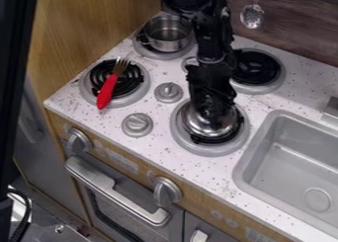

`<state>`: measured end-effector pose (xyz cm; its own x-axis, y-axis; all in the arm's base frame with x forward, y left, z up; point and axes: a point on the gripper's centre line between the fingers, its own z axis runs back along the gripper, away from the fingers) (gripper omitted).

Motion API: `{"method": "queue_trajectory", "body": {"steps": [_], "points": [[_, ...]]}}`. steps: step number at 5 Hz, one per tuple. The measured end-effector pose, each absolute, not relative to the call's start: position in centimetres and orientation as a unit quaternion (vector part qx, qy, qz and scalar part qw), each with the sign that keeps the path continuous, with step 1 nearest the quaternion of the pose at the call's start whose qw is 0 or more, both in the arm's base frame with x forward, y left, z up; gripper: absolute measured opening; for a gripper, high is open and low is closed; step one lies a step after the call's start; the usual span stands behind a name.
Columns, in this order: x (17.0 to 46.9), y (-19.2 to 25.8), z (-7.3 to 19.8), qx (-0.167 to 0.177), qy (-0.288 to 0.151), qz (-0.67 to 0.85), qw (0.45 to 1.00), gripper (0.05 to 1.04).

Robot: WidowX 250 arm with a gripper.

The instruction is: Places sliver lid on bottom right burner

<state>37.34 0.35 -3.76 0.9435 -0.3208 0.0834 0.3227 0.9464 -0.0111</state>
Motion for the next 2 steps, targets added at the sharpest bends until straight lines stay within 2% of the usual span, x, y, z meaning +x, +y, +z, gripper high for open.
{"method": "queue_trajectory", "body": {"steps": [1,2], "points": [[38.6,-1.2,0.1,0.013,-0.085,-0.194,0.977,1.004],[38.7,-2.0,3.8,0.033,-0.135,-0.185,0.973,1.000]]}}
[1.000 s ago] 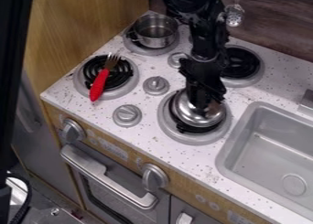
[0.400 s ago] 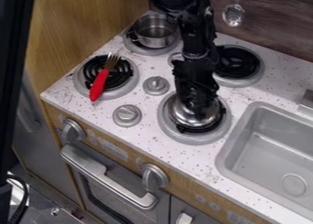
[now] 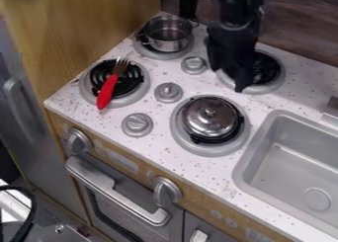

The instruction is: Places sliver lid on bottom right burner

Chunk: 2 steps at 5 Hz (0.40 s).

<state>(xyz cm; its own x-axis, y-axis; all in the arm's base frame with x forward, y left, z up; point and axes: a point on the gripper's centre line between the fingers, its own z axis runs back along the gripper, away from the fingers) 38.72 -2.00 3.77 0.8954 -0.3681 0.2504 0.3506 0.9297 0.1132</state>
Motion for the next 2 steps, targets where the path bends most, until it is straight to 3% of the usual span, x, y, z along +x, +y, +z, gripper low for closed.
{"method": "queue_trajectory", "body": {"steps": [1,2], "points": [[37.88,-2.05,4.67,0.026,-0.126,-0.155,0.980,1.000],[37.24,-1.23,5.28,0.045,-0.088,-0.115,0.988,1.000]]}}
